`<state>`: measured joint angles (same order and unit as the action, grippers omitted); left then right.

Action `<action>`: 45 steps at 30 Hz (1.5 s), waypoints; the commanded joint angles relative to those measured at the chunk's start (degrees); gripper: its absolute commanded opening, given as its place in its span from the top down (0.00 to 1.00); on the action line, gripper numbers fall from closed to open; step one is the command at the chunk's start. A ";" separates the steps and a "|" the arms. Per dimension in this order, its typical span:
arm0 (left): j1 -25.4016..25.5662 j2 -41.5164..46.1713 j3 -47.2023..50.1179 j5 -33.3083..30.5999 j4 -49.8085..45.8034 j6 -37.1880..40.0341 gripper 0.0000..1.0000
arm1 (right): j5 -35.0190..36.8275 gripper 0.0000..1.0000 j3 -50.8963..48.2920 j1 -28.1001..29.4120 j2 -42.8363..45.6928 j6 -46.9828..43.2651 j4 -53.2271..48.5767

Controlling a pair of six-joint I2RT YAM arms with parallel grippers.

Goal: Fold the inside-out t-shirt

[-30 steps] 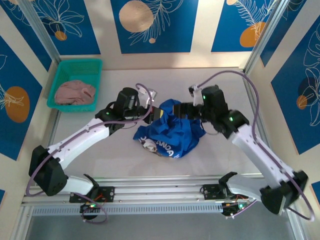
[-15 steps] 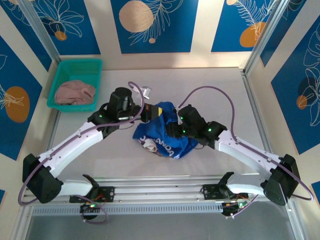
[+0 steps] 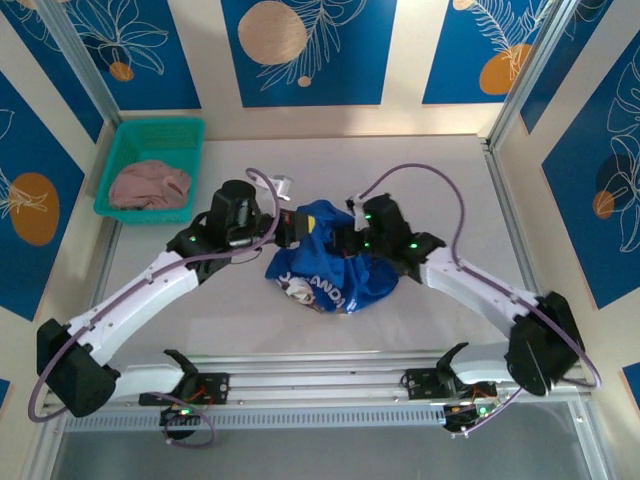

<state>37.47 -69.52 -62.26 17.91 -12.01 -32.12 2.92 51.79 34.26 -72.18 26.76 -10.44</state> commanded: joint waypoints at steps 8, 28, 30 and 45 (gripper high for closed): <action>-3.46 1.00 1.56 -12.12 -7.34 10.87 0.95 | -47.30 1.00 -1.48 -11.43 8.98 10.90 17.12; 6.96 -0.40 -6.37 -4.79 -11.84 35.61 0.51 | -52.57 1.00 5.27 -14.40 5.06 3.17 5.05; 6.99 -2.74 -7.79 -4.85 -11.47 36.18 0.49 | -52.63 1.00 5.26 -14.48 5.04 2.95 4.80; 2.13 -5.89 -12.29 18.03 -4.40 18.50 1.00 | -29.26 1.00 11.41 -14.77 9.64 -12.93 -17.78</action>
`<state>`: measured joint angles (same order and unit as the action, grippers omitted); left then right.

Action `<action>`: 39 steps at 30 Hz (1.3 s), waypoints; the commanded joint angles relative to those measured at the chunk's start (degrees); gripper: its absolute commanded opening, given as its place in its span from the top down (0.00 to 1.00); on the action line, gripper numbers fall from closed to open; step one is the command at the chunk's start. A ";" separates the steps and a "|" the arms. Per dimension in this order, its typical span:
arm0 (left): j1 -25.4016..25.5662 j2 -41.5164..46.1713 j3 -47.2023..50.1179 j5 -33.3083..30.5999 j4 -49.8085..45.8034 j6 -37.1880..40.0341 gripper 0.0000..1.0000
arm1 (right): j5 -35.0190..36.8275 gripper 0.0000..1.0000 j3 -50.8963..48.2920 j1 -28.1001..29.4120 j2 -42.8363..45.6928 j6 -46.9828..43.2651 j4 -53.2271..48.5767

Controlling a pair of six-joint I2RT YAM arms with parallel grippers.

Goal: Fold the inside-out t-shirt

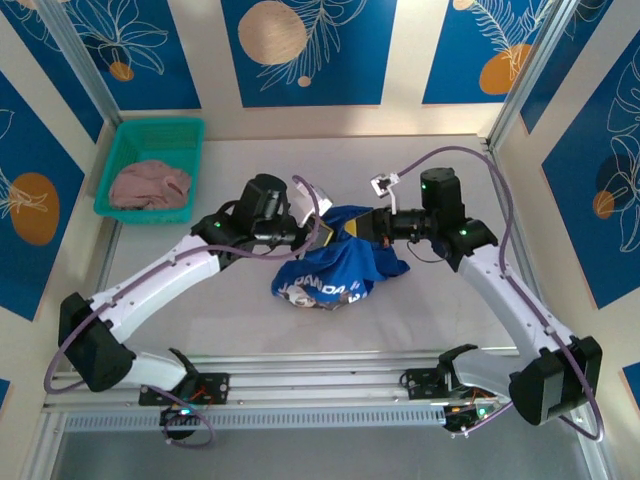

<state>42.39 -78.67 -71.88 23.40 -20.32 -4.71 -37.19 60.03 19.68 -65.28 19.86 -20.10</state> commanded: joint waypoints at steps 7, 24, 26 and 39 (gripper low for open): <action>-8.19 5.41 0.57 23.61 10.99 -29.72 1.00 | 35.92 0.81 10.01 2.00 -1.29 -2.96 -15.99; -8.30 5.46 2.34 16.81 13.99 -36.67 1.00 | 29.92 0.54 -2.20 16.36 7.00 -7.83 -3.72; -8.29 5.52 2.41 17.03 13.81 -36.27 1.00 | 32.53 0.53 -0.98 17.17 4.24 -9.20 -3.60; -11.23 6.13 3.56 5.90 5.73 -30.45 1.00 | 9.60 1.00 -2.34 8.68 5.80 -5.57 2.43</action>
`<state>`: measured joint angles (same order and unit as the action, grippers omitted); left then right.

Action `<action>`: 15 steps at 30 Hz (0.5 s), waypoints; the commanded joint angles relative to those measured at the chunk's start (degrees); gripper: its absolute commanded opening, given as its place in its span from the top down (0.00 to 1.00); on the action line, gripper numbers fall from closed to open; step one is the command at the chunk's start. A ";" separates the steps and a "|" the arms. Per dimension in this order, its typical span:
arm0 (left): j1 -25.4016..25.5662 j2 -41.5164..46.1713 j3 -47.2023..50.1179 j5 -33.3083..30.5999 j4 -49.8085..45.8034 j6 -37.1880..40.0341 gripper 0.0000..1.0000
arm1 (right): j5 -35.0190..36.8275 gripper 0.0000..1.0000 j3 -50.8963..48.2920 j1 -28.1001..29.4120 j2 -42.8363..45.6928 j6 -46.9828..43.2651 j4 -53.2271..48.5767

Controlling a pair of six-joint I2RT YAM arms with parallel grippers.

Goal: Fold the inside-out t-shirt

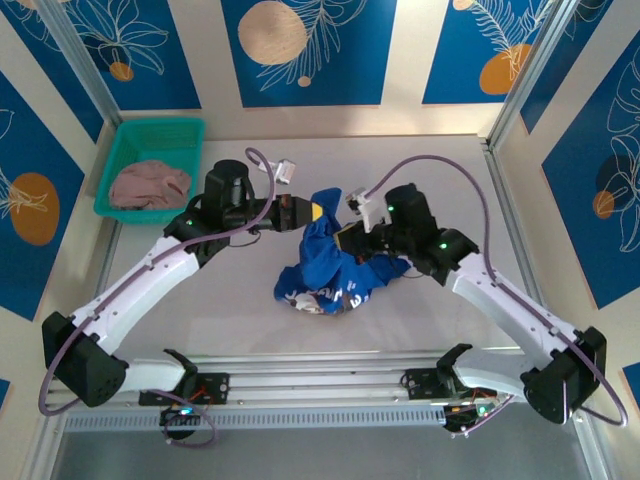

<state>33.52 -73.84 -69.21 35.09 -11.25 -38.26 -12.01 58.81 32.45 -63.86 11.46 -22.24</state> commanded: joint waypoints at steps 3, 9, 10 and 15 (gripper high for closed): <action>-3.37 0.11 0.95 -6.52 -3.56 4.95 1.00 | -27.75 1.00 -3.80 -7.58 5.03 8.71 11.20; -3.28 0.53 1.00 -8.55 -5.19 9.80 1.00 | -32.99 1.00 -5.10 -8.10 3.40 13.33 17.66; -3.28 0.69 1.14 -8.47 -5.51 10.14 1.00 | -33.07 1.00 -5.06 -8.19 3.07 13.28 17.73; -2.16 4.01 1.21 -14.70 -10.85 17.45 0.69 | -32.17 1.00 -4.00 -8.88 2.07 10.21 13.99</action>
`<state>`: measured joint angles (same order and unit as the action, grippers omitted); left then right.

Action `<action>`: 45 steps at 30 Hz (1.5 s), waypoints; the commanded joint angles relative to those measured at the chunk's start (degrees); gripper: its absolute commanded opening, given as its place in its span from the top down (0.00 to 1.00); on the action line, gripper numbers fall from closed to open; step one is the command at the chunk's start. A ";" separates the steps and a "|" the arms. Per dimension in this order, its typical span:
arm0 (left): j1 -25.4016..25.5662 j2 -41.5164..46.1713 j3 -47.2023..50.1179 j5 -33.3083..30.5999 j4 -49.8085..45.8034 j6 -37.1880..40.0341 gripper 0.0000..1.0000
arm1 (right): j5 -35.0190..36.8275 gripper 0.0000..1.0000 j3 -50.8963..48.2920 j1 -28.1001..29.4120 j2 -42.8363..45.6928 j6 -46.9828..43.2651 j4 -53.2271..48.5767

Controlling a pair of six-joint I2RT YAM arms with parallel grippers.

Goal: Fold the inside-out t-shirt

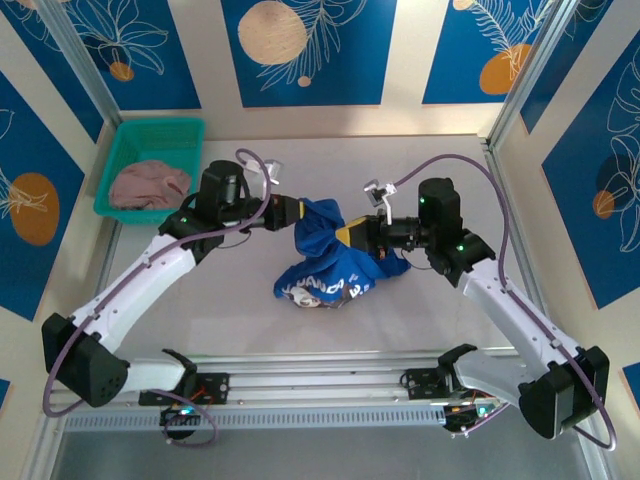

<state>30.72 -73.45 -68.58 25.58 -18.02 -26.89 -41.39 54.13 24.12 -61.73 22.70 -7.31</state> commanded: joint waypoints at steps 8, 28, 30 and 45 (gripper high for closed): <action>6.61 8.51 0.90 -2.58 -6.15 17.53 0.54 | -2.78 1.00 2.41 -1.14 -1.19 -4.87 -5.25; 8.88 -5.39 -7.53 7.64 -3.00 5.75 0.53 | -1.86 1.00 1.74 -1.27 -0.32 -5.46 -5.35; 8.92 -6.46 -8.22 7.92 -3.17 5.58 0.57 | -1.94 1.00 1.57 -1.25 -0.01 -5.54 -5.22; 5.31 -5.24 -7.27 17.82 5.52 -4.14 1.00 | 12.18 1.00 3.52 -2.58 2.37 -14.70 -18.56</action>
<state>37.82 -82.43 -76.51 37.45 -16.53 -26.85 -36.80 55.05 22.02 -60.49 12.21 -18.90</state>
